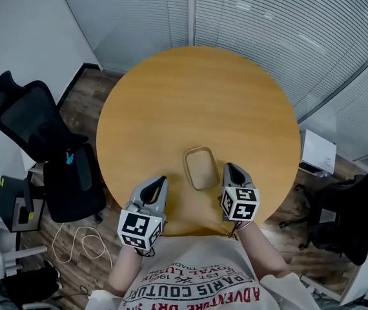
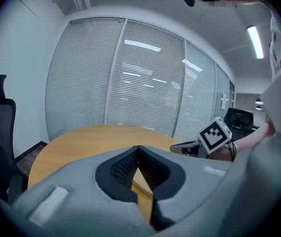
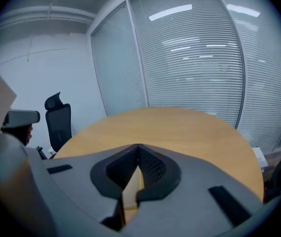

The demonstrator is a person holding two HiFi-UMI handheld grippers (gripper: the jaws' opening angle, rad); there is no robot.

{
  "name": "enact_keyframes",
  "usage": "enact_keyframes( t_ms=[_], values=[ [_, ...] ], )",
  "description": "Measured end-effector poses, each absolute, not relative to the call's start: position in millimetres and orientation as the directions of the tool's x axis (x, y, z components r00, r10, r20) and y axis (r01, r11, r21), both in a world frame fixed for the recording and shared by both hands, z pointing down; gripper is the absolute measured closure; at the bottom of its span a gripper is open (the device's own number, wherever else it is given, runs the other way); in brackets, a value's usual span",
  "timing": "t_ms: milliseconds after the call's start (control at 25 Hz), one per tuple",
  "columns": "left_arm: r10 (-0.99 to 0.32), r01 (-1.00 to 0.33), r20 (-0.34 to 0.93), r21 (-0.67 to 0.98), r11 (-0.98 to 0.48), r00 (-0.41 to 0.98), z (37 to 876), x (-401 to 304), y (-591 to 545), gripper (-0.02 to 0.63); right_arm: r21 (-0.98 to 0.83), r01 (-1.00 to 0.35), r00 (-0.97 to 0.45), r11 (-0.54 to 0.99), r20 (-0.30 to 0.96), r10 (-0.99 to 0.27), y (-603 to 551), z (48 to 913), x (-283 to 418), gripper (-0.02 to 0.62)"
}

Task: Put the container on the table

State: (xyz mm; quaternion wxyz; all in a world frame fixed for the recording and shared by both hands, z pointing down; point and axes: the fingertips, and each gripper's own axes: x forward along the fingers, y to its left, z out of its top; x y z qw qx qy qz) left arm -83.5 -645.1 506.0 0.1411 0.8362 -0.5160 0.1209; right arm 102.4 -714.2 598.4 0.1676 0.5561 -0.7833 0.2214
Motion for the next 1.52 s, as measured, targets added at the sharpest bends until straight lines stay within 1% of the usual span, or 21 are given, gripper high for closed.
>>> enact_keyframes(
  t_ms=[160,360,480,600,800,1000,1280,1520],
  values=[
    [-0.842,-0.893,0.301,0.102,-0.438,0.447,489,-80,-640,0.6,-0.159,-0.933,-0.358,0.322,0.354,-0.864,-697,540,106,0.586],
    [-0.852,-0.888,0.253,0.097,-0.449,0.459,474,-76,-637,0.6,-0.072,-0.911,-0.412,0.405,0.189,-0.892,-677,479,102,0.586],
    [-0.855,-0.883,0.222,0.087,-0.461,0.469,464,-72,-634,0.6,-0.031,-0.899,-0.438,0.437,0.111,-0.892,-665,455,102,0.586],
    [-0.853,-0.874,0.194,0.072,-0.48,0.484,455,-69,-628,0.6,-0.039,-0.894,-0.448,0.446,0.063,-0.892,-655,442,105,0.586],
    [-0.845,-0.858,0.156,0.043,-0.512,0.512,438,-60,-622,0.6,-0.037,-0.889,-0.457,0.456,0.025,-0.889,-646,432,104,0.588],
    [-0.844,-0.852,0.125,0.032,-0.522,0.522,427,-52,-622,0.6,-0.03,-0.886,-0.464,0.464,0.023,-0.885,-640,432,105,0.588],
    [-0.836,-0.846,0.134,0.043,-0.531,0.531,432,-45,-622,0.6,-0.044,-0.886,-0.464,0.462,0.019,-0.886,-643,432,109,0.588],
    [-0.85,-0.86,0.132,0.048,-0.508,0.51,433,-56,-628,0.6,-0.049,-0.89,-0.455,0.453,0.049,-0.889,-650,441,105,0.588]
  ],
)
